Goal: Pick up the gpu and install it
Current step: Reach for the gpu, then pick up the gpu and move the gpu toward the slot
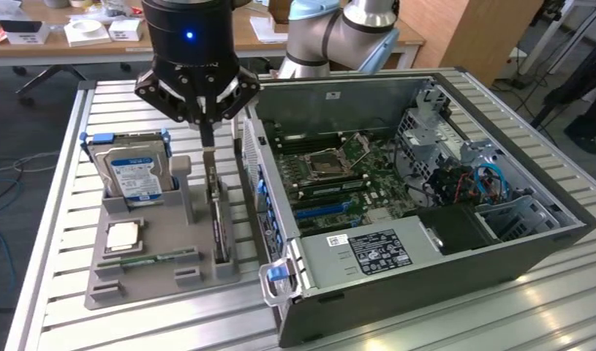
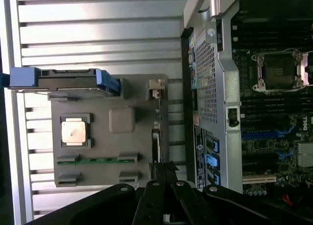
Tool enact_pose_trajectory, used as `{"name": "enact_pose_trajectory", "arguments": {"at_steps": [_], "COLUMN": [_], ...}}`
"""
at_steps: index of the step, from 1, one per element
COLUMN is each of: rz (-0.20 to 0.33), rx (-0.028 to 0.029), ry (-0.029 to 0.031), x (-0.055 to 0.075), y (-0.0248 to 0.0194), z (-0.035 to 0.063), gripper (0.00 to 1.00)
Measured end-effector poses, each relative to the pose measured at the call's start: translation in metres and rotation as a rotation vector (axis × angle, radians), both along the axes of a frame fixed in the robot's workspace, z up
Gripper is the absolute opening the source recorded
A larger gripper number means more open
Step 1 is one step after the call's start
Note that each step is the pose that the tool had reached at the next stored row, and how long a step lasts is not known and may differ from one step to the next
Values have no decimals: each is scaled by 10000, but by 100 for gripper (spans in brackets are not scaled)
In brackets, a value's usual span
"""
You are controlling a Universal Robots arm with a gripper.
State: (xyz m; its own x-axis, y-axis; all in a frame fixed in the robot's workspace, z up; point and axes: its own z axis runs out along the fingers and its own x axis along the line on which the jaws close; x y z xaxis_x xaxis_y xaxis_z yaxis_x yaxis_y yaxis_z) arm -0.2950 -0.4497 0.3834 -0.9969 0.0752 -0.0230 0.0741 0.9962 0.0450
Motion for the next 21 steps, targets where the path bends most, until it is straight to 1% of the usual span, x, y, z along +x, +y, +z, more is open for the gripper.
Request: {"name": "enact_pose_trajectory", "arguments": {"at_steps": [2, 4, 21], "rz": [-1, -1, -1], "rx": [0, 0, 0], "ry": [0, 0, -1], "x": [-4, -7, -6], "y": [-35, -57, -59], "z": [0, 0, 0], "gripper": [10, 10, 10]}}
